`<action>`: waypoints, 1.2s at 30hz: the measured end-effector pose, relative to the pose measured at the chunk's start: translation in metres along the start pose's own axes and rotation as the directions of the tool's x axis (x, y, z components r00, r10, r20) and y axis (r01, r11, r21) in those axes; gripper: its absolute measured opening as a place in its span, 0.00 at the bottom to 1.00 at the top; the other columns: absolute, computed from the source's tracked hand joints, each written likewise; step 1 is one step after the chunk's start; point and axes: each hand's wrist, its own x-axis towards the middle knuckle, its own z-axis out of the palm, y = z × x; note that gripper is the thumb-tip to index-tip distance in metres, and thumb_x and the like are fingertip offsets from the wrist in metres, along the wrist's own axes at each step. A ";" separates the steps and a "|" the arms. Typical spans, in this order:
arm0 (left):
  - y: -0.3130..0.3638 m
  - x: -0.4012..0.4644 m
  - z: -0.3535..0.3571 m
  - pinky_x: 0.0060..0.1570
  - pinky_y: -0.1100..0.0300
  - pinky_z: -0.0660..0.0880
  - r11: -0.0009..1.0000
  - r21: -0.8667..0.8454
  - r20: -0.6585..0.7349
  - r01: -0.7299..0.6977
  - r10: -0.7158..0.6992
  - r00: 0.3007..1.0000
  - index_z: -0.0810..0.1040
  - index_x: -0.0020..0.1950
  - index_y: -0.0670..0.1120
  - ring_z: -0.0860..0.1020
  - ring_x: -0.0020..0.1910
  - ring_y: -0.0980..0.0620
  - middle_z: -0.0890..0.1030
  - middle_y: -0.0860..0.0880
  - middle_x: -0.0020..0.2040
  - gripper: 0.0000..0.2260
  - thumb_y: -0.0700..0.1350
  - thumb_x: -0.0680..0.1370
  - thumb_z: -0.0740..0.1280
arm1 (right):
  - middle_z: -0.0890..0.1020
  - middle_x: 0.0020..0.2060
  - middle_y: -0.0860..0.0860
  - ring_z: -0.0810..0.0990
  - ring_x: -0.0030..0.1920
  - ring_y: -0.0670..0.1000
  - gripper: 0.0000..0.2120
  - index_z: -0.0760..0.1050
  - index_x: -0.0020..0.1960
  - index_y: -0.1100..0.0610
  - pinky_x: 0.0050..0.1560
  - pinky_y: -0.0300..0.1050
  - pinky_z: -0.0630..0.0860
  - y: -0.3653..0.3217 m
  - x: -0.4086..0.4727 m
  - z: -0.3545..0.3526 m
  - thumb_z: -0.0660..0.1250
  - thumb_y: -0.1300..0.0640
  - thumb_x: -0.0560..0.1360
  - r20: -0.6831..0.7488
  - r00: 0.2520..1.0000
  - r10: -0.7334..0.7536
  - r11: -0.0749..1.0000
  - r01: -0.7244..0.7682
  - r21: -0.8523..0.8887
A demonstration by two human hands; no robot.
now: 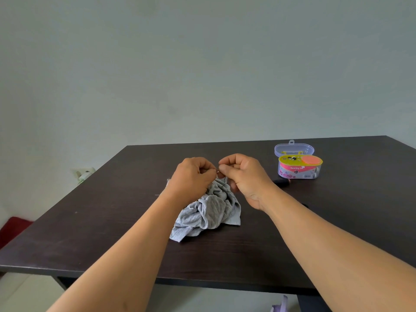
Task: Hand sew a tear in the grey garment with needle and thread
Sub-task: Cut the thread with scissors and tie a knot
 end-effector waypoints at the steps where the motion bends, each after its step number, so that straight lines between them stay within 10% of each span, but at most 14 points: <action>1: -0.001 0.000 0.001 0.26 0.69 0.69 1.000 -0.020 -0.003 0.011 -0.011 1.000 0.82 0.42 0.49 0.71 0.26 0.60 0.82 0.49 0.35 0.05 0.43 0.77 0.68 | 0.82 0.37 0.56 0.68 0.23 0.45 0.04 0.79 0.49 0.58 0.25 0.38 0.66 -0.001 0.000 -0.001 0.67 0.65 0.77 0.009 1.000 0.020 1.000 -0.020 0.024; 12: -0.002 -0.001 0.002 0.28 0.63 0.72 0.991 -0.126 -0.035 0.045 -0.050 0.998 0.82 0.41 0.46 0.73 0.27 0.56 0.81 0.49 0.32 0.04 0.40 0.74 0.69 | 0.81 0.36 0.54 0.73 0.23 0.39 0.10 0.80 0.52 0.62 0.24 0.33 0.67 -0.004 -0.001 0.002 0.68 0.70 0.72 -0.009 0.999 0.046 0.998 -0.046 -0.040; 21: -0.005 -0.002 0.001 0.29 0.63 0.73 0.996 -0.092 -0.042 0.024 -0.028 0.999 0.82 0.41 0.49 0.73 0.28 0.57 0.83 0.51 0.33 0.05 0.43 0.76 0.70 | 0.85 0.40 0.56 0.80 0.38 0.48 0.03 0.83 0.41 0.60 0.45 0.46 0.80 0.001 0.003 0.005 0.70 0.62 0.71 -0.064 0.997 -0.035 0.961 0.016 -0.277; 36: -0.005 -0.001 -0.002 0.29 0.62 0.70 1.000 -0.016 -0.028 -0.007 0.007 1.000 0.82 0.41 0.52 0.70 0.23 0.62 0.81 0.54 0.31 0.05 0.46 0.77 0.70 | 0.77 0.29 0.49 0.72 0.30 0.46 0.06 0.79 0.44 0.57 0.33 0.44 0.71 -0.004 0.000 0.006 0.63 0.61 0.76 0.017 0.998 -0.064 0.916 0.066 -0.395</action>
